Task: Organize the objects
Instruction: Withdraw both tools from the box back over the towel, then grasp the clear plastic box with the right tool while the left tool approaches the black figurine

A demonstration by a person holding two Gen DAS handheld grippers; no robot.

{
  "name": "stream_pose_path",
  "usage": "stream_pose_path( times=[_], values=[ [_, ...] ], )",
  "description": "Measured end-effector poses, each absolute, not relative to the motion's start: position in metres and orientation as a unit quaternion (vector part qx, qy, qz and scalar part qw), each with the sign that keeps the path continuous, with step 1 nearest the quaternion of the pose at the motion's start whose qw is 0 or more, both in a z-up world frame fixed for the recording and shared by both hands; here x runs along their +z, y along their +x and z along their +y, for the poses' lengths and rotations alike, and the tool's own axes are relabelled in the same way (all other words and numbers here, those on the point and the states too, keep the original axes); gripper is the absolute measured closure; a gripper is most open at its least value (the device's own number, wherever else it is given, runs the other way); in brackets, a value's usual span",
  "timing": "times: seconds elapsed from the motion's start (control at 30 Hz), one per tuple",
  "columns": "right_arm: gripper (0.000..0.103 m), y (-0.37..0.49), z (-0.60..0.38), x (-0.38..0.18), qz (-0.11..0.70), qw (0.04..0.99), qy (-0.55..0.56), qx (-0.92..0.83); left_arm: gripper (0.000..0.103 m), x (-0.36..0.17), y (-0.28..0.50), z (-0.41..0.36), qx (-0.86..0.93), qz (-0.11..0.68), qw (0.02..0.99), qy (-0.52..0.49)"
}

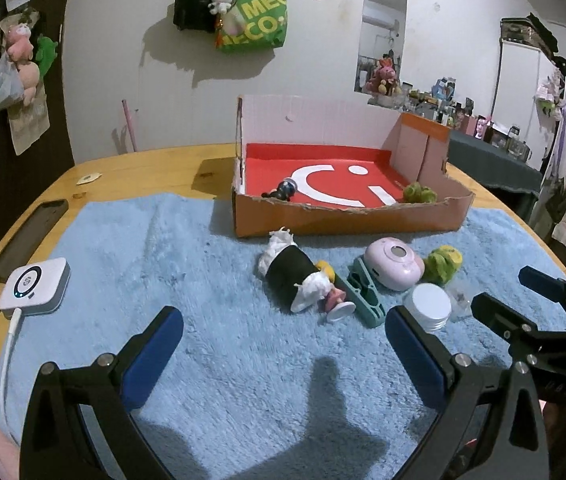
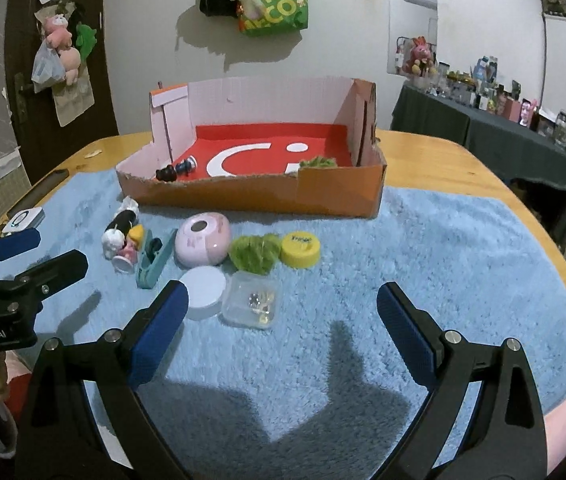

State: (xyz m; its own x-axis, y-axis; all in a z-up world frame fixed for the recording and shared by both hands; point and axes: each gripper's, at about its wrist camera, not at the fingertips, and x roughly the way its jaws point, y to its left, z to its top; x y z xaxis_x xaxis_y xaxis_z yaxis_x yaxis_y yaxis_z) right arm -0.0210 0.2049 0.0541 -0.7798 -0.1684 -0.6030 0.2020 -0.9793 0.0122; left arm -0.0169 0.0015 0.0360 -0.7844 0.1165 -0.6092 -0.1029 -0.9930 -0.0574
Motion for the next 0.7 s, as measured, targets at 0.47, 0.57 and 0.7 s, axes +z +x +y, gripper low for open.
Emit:
stream_pose_path(
  times=[0.47, 0.57, 0.7],
  values=[
    [0.006, -0.031, 0.209, 0.035, 0.029, 0.092, 0.347, -0.933, 0.0, 0.026, -0.064, -0.006, 0.932, 0.002, 0.026, -0.363],
    [0.006, -0.034, 0.21, 0.03, 0.031, 0.091, 0.359, -0.928, 0.0, 0.022, -0.072, -0.008, 0.927, 0.01, 0.025, -0.374],
    [0.006, -0.037, 0.208, 0.026, 0.04, 0.089, 0.362, -0.927, 0.0, 0.019, -0.078, -0.013, 0.921, 0.009, 0.029, -0.389]
  ],
)
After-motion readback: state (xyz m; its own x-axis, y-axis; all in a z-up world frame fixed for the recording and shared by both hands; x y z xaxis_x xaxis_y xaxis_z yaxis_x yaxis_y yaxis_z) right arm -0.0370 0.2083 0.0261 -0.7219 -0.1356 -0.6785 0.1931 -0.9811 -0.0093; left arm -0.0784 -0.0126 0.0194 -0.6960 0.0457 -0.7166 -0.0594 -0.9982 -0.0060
